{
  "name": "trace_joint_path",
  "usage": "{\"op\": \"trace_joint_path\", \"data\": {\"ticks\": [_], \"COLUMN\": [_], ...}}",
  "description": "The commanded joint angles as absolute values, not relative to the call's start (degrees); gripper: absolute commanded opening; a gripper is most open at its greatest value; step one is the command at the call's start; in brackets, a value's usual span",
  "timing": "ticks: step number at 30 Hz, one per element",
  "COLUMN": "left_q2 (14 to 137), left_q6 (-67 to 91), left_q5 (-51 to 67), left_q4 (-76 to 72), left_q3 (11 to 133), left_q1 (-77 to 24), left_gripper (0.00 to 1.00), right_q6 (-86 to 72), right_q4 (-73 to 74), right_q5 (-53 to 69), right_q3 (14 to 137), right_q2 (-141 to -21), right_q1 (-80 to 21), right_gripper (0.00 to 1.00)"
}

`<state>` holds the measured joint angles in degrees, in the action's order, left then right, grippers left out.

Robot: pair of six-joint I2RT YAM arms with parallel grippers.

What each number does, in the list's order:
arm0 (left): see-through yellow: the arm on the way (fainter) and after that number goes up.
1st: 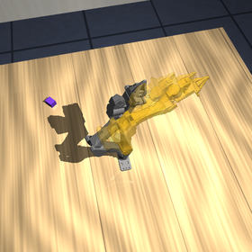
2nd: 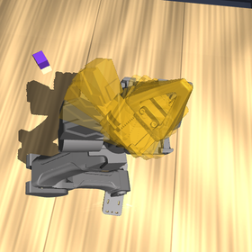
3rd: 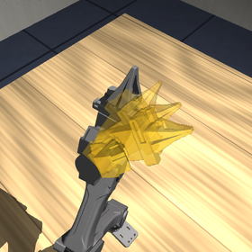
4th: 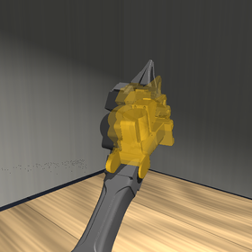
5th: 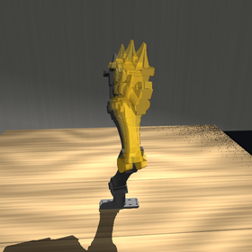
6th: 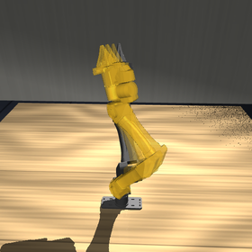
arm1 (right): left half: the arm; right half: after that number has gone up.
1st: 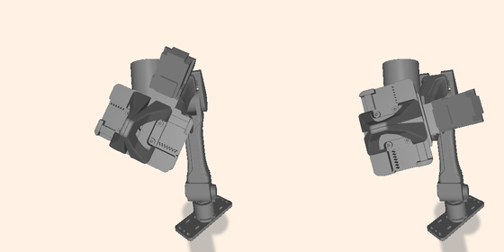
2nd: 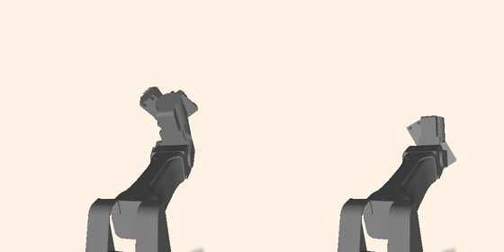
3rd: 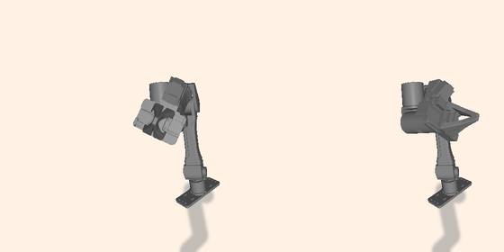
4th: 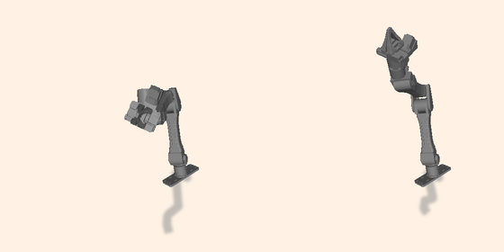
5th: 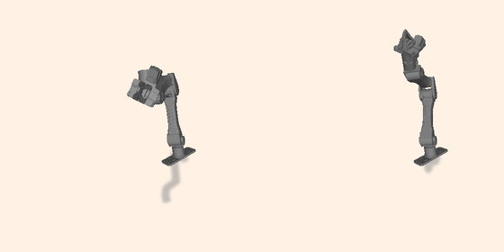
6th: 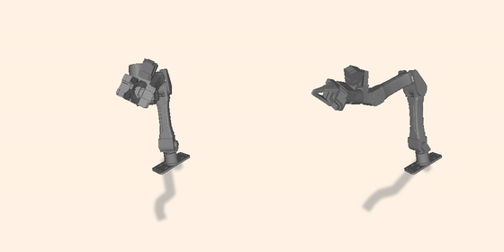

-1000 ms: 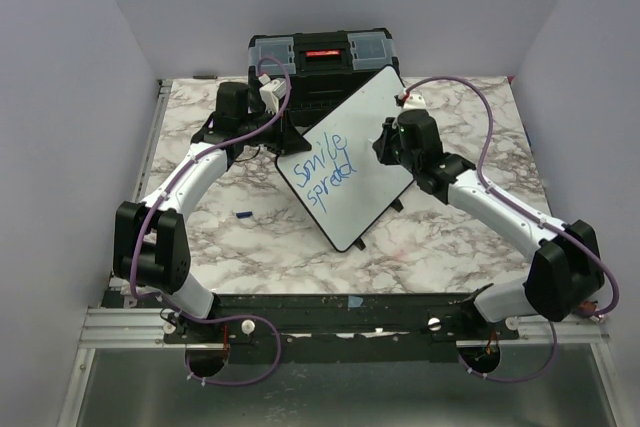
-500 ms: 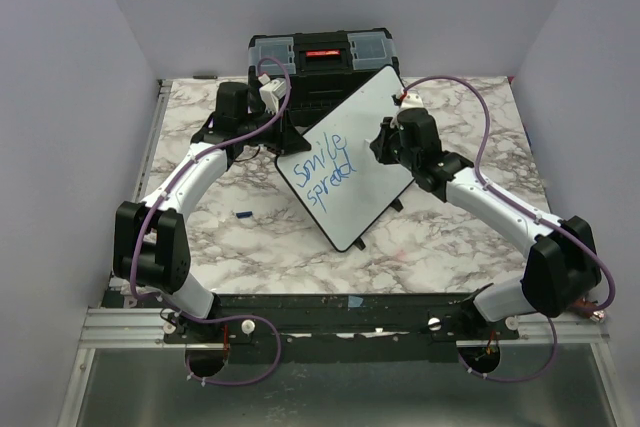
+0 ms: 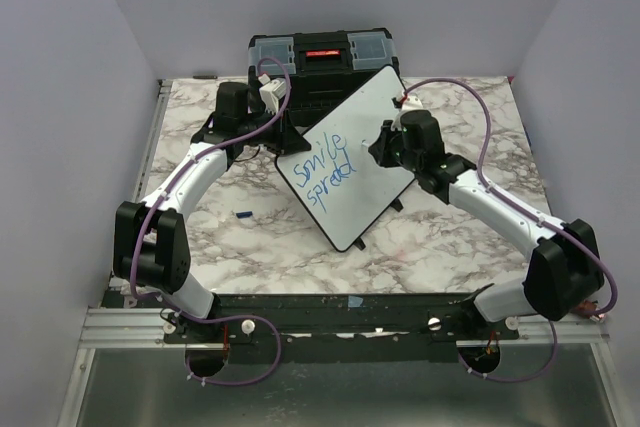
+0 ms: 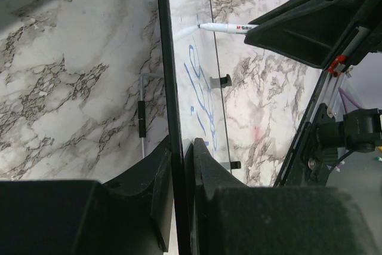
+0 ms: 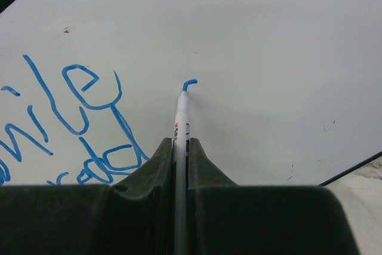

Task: Write a sentence on the whiteboard
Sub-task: Write a sentence on the whiteboard stand.

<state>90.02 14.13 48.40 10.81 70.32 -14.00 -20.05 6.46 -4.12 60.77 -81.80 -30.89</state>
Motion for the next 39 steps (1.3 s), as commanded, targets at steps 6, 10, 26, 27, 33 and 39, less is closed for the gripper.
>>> {"op": "trace_joint_path", "data": {"ticks": [6, 10, 26, 27, 33, 39], "left_q2": [87.89, 87.84, 87.95, 87.97, 88.13, 88.15], "left_q6": [9.14, 9.14, 9.14, 9.14, 9.14, 9.27], "left_q5": [47.68, 47.66, 47.81, 47.86, 47.90, 47.97], "left_q4": [5.49, 5.54, 5.45, 5.45, 5.45, 5.37], "left_q3": [70.55, 70.57, 70.72, 70.75, 70.88, 70.84], "left_q1": [-14.41, -14.41, -14.41, -14.41, -14.41, -14.41], "left_gripper": [0.00, 0.00, 0.00, 0.00, 0.00, 0.00], "right_q6": [-20.82, -20.75, -20.89, -20.88, -21.96, -23.97], "right_q4": [10.47, 11.55, 13.36, 13.23, 13.06, 11.16], "right_q5": [-3.67, -4.53, -2.21, -1.24, 4.35, 2.15], "right_q3": [57.71, 57.96, 56.92, 56.79, 57.00, 59.22], "right_q2": [-81.23, -81.04, -79.90, -79.74, -79.78, -79.64], "right_q1": [-31.37, -31.38, -31.35, -31.38, -31.38, -31.37], "right_gripper": [0.01, 0.01, 0.01, 0.01, 0.01, 0.01]}}
